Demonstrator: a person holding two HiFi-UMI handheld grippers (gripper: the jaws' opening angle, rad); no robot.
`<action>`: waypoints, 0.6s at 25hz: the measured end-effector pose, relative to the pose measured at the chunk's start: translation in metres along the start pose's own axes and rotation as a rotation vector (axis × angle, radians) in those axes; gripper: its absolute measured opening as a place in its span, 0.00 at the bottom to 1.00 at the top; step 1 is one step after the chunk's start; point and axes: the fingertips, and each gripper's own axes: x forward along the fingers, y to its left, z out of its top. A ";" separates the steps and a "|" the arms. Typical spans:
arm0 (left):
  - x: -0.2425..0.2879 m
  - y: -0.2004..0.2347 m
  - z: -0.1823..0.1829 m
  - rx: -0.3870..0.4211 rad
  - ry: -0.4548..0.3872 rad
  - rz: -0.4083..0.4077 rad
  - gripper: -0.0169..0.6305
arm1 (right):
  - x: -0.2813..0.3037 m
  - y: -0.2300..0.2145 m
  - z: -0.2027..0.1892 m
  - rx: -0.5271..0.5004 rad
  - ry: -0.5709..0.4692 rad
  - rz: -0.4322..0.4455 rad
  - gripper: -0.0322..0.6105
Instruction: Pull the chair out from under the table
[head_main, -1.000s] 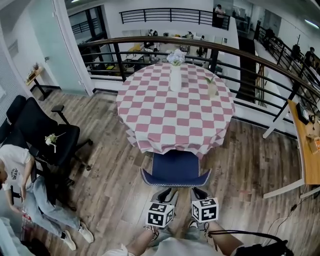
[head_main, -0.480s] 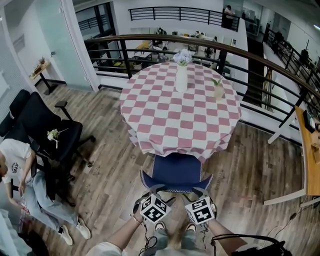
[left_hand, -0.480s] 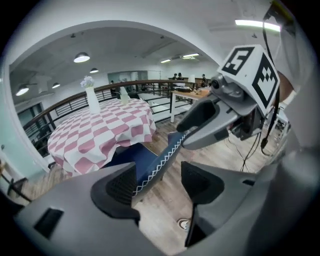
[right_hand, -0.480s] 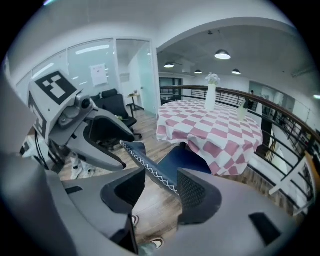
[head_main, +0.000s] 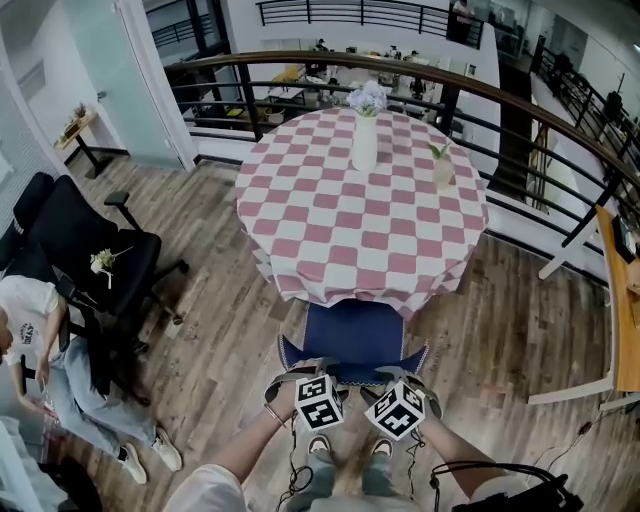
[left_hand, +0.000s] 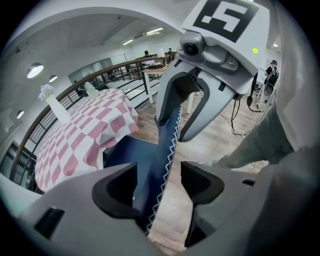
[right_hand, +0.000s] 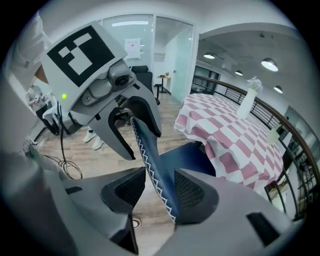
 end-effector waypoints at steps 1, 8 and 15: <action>0.004 0.000 -0.001 0.001 0.011 -0.021 0.45 | 0.003 0.000 -0.001 -0.017 0.018 0.017 0.34; 0.022 0.002 0.003 -0.044 0.037 -0.134 0.40 | 0.007 0.001 -0.003 -0.048 0.100 0.173 0.29; 0.034 -0.001 -0.004 0.042 0.117 -0.120 0.31 | 0.008 0.000 -0.003 -0.025 0.138 0.241 0.28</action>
